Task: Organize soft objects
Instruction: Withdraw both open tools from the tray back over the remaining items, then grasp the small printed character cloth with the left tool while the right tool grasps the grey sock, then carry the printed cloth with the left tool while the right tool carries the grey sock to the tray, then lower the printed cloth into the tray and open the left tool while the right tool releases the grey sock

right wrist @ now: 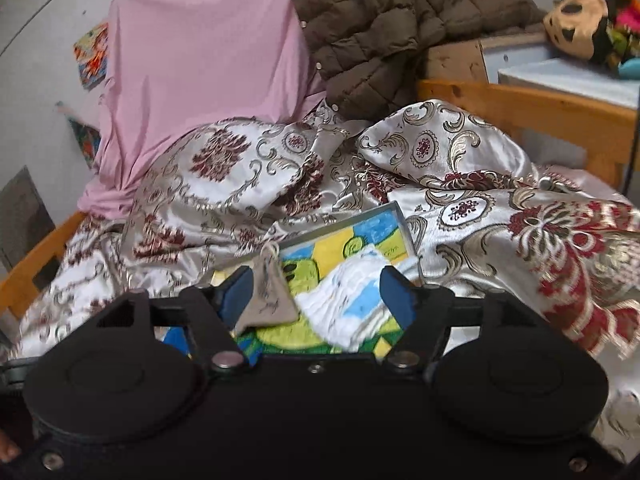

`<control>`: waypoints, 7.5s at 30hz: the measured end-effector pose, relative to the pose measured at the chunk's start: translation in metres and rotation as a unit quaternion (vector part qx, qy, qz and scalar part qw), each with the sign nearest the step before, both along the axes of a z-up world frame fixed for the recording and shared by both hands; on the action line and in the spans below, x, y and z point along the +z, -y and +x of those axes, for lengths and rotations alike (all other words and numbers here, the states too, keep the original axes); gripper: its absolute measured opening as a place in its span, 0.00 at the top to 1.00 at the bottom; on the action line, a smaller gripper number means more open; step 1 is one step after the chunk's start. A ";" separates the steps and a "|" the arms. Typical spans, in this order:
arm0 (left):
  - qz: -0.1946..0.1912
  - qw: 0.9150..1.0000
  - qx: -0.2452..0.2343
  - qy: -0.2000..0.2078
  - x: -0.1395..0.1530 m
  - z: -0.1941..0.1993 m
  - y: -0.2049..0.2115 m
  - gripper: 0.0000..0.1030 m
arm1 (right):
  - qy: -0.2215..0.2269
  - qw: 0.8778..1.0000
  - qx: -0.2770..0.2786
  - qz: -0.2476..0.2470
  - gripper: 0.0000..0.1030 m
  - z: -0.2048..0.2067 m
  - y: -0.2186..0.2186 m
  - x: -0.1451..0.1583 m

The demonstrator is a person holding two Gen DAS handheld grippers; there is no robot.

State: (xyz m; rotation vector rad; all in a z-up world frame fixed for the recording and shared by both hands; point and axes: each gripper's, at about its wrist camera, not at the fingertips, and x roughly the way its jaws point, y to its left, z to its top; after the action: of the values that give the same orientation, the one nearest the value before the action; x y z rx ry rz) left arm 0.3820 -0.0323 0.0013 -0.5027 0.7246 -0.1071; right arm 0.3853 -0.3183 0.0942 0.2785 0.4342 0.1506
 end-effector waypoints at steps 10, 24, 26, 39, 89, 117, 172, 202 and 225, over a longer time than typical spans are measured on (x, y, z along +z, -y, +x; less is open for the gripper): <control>-0.033 0.999 -0.044 -0.001 0.000 -0.086 -0.014 0.12 | -0.014 0.998 0.007 -0.055 0.10 -0.104 -0.021 -0.008; 0.082 0.993 -0.028 0.077 0.024 -0.229 -0.037 0.02 | 0.012 0.997 0.009 -0.082 0.01 -0.263 -0.054 -0.016; 0.104 0.991 -0.034 0.076 0.023 -0.247 -0.038 0.01 | 0.008 0.996 0.014 -0.088 0.01 -0.283 -0.061 -0.016; 0.171 0.982 -0.078 0.023 -0.006 -0.307 -0.039 0.01 | -0.061 0.987 0.031 -0.143 0.01 -0.367 -0.107 -0.029; 0.158 0.978 -0.131 -0.023 -0.023 -0.222 -0.036 0.01 | -0.063 0.984 0.061 -0.158 0.01 -0.296 -0.102 -0.044; 0.067 0.975 -0.180 -0.110 -0.066 -0.147 -0.050 0.61 | -0.039 0.963 0.206 -0.171 0.56 -0.138 -0.162 -0.088; 0.095 0.984 -0.090 0.120 0.019 -0.156 -0.055 0.90 | 0.168 0.970 0.044 -0.168 1.00 -0.148 -0.139 -0.039; 0.091 0.995 -0.001 0.038 0.000 0.114 0.067 0.90 | -0.038 0.996 -0.011 0.084 0.99 0.099 0.019 -0.089; 0.091 0.995 0.036 0.008 0.008 0.092 0.064 0.67 | -0.041 0.997 -0.009 0.071 0.45 0.077 0.022 -0.062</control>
State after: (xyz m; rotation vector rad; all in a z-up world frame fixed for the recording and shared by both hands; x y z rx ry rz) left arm 0.4744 -0.0968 0.0096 -0.3535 0.6925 0.0222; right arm 0.4623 -0.3402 0.0318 0.4287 0.5036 0.1524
